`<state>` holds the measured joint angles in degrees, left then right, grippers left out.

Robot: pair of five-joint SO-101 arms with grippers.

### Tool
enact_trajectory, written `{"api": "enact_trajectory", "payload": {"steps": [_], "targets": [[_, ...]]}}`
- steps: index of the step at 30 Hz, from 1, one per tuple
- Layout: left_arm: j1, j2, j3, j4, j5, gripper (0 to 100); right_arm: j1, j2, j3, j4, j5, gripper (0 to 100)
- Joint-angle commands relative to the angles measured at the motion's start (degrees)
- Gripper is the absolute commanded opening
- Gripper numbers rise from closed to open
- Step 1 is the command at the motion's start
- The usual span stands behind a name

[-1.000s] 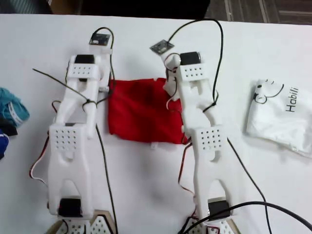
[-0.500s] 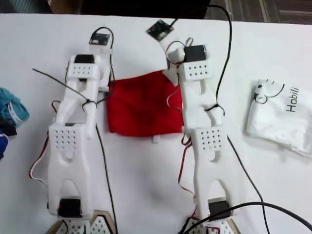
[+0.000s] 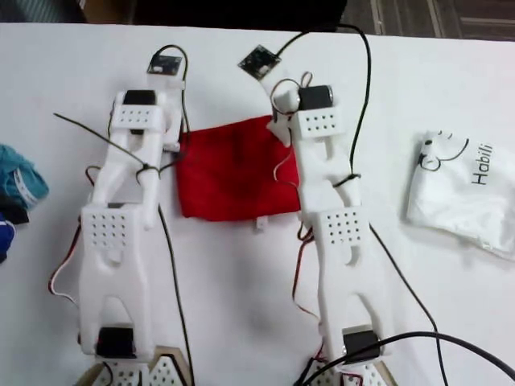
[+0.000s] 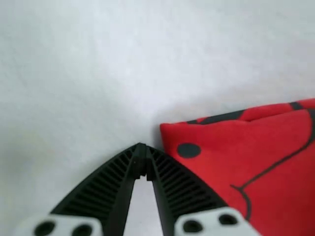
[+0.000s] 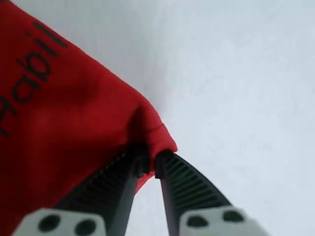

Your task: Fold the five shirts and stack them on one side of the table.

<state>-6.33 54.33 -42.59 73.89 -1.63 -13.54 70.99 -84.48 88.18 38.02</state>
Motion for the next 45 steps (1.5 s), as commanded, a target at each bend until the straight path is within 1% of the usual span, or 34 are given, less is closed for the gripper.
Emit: {"api": "enact_trajectory", "payload": {"steps": [1,4,6,8,12,15,19,20,27,30,35,40,45], "targets": [[-0.6,-0.1,-1.6,-0.4,0.5,3,0.2,-0.8,-1.3,0.4,0.1,8.3],[-0.5,-0.4,-1.7,-0.1,0.6,3,0.0,-1.2,-2.4,3.0,0.0,20.4],[-0.4,-0.7,-1.7,0.2,0.6,3,0.0,-2.0,-4.7,5.7,-0.5,24.1],[-0.4,-1.0,-2.9,1.8,0.5,3,0.1,-2.6,-7.6,7.6,-4.5,23.0],[-0.3,-1.5,-8.7,8.5,0.4,3,0.0,-2.7,-10.7,8.3,-13.1,20.0],[0.7,-1.6,-14.1,15.5,0.4,3,-0.2,-2.7,-10.8,8.4,-16.4,18.2],[4.7,-1.2,-19.9,27.2,0.4,3,-0.2,-2.7,-10.8,9.0,-19.3,15.8],[5.8,-1.1,-20.1,28.7,0.4,3,0.0,-2.7,-10.8,8.9,-19.5,15.4],[9.5,-1.7,-7.8,28.6,1.1,3,2.7,-2.6,-10.8,8.7,-19.5,15.2],[9.6,-1.8,-3.6,28.6,3.8,3,4.9,-2.6,-10.8,8.7,-19.5,15.2],[10.3,-4.0,1.3,28.4,3.5,3,7.4,-2.5,-10.7,8.7,-19.5,15.2],[10.2,-5.5,1.5,28.0,3.4,3,7.4,-1.5,-10.7,9.0,-19.5,15.2],[10.1,-11.9,0.6,28.1,3.4,3,5.0,-0.3,-10.7,9.6,-19.6,15.5]]}}
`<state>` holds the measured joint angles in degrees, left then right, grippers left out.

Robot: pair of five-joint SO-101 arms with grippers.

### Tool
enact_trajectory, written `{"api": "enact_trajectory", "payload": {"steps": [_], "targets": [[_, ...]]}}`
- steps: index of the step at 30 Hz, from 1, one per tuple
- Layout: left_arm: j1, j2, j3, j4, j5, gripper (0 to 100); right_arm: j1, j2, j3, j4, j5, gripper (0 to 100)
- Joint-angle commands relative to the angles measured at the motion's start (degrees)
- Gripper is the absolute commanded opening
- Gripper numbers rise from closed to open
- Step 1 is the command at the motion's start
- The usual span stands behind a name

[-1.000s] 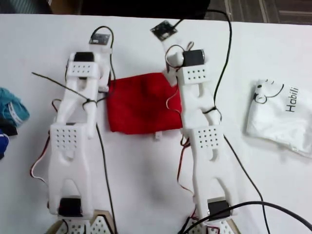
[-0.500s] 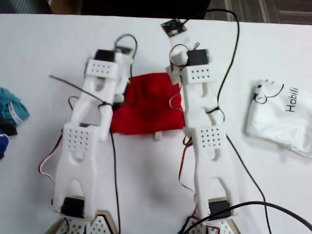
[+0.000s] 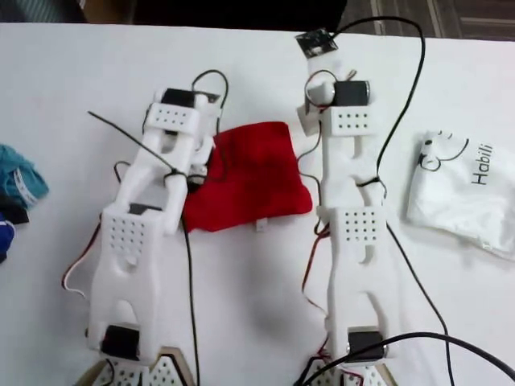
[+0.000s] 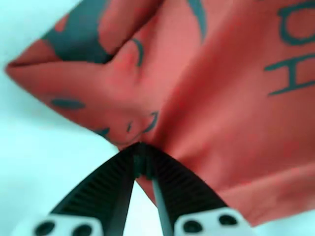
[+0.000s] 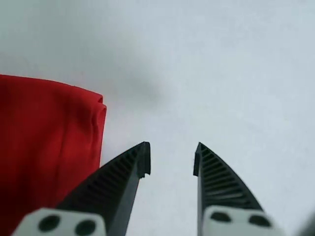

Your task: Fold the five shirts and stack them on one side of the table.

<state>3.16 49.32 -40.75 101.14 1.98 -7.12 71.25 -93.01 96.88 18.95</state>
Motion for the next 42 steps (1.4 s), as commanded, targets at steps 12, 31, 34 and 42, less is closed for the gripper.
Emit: {"api": "enact_trajectory", "payload": {"steps": [12,31,34,42], "targets": [[-11.2,-16.7,-0.9,-1.3,-0.1,3,-3.0,-1.1,4.0,1.6,-13.2,34.1],[-15.3,-16.6,-0.9,-1.8,-1.8,3,-9.5,-33.3,43.8,1.3,-18.2,34.1],[-15.3,-16.6,-0.9,-1.8,-1.8,3,-11.6,-33.5,46.2,1.3,-20.6,34.1],[-15.6,-16.6,-0.8,-3.0,-1.4,3,-12.7,-28.1,47.9,-5.1,-21.0,34.1]]}}
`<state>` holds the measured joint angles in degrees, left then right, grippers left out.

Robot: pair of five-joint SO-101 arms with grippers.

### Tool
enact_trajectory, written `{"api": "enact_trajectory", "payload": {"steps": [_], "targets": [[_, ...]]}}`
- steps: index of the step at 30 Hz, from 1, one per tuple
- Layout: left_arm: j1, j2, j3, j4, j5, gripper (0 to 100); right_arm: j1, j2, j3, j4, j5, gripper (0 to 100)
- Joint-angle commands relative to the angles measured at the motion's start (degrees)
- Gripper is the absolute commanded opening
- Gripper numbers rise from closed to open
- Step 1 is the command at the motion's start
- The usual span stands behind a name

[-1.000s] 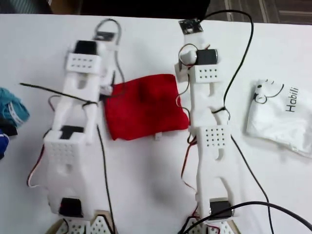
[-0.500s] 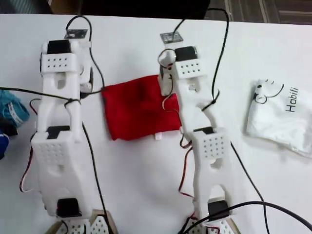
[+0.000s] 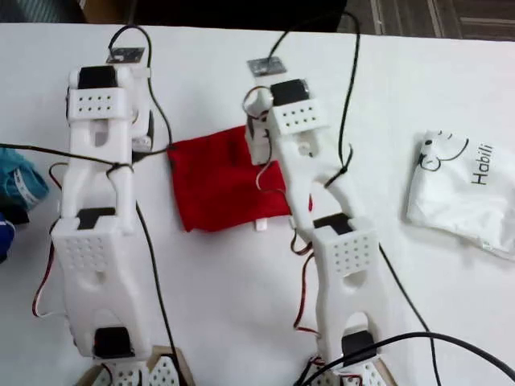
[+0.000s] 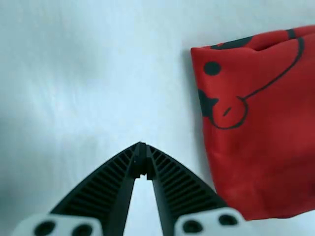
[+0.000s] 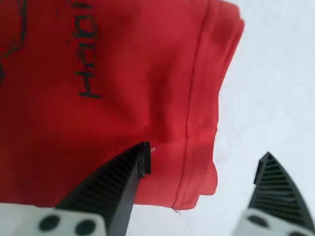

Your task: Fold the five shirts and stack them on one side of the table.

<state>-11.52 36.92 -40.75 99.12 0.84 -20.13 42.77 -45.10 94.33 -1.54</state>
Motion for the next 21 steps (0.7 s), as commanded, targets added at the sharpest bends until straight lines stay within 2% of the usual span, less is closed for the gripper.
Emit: {"api": "enact_trajectory", "payload": {"steps": [1,13,21], "targets": [[-0.9,-4.2,-0.8,-1.1,-0.3,3,0.4,1.7,0.0,-3.3,-0.5,34.1],[-0.9,-4.2,-0.6,-4.3,-0.2,3,0.3,11.3,-0.3,-3.2,-0.7,34.1],[-0.9,-4.3,2.2,-6.2,-0.2,3,-3.3,14.2,0.1,2.6,-0.1,33.9]]}}
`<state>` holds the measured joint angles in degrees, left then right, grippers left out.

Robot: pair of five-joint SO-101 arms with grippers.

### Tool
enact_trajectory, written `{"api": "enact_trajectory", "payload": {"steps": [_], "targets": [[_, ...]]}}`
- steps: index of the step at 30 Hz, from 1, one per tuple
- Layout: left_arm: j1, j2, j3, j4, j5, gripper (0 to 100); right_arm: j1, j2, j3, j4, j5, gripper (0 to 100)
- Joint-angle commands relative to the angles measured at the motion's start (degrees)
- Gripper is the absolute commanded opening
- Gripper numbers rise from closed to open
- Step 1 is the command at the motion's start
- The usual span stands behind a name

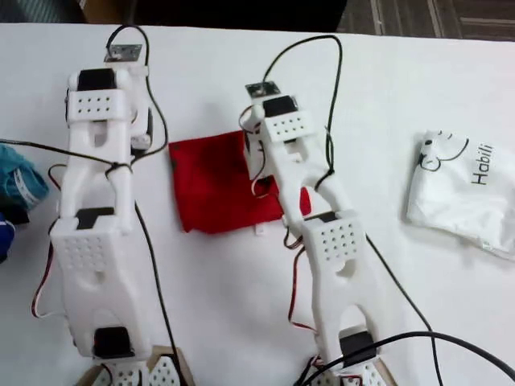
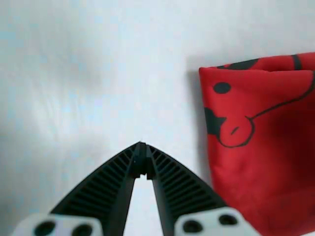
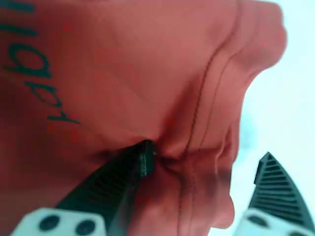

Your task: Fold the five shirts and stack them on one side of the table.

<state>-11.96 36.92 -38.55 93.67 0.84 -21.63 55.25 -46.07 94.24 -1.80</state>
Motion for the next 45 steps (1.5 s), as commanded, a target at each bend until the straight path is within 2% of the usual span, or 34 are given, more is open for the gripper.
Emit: {"api": "enact_trajectory", "payload": {"steps": [1,10,15,20,22,37,45], "targets": [[-0.4,-4.4,0.0,-0.8,-0.2,3,-1.9,2.1,1.0,2.7,0.4,33.1],[-0.5,-4.9,-0.4,-0.3,-0.2,3,-1.8,3.7,0.8,2.8,10.8,2.0],[-0.5,-6.9,-0.3,-0.2,-0.2,3,0.7,3.8,1.3,3.6,9.8,2.1],[-0.5,-9.6,0.0,0.2,-0.2,3,8.0,2.2,-0.7,3.5,10.0,2.1],[-0.5,-9.7,0.0,0.2,-0.2,3,10.3,0.0,-1.0,3.5,12.4,2.1],[-0.5,-9.5,0.1,-0.1,-0.4,3,14.3,-31.4,16.7,3.7,18.5,2.0],[-2.2,-9.6,0.1,0.3,-0.4,3,26.2,-36.0,17.3,3.6,23.7,2.0]]}}
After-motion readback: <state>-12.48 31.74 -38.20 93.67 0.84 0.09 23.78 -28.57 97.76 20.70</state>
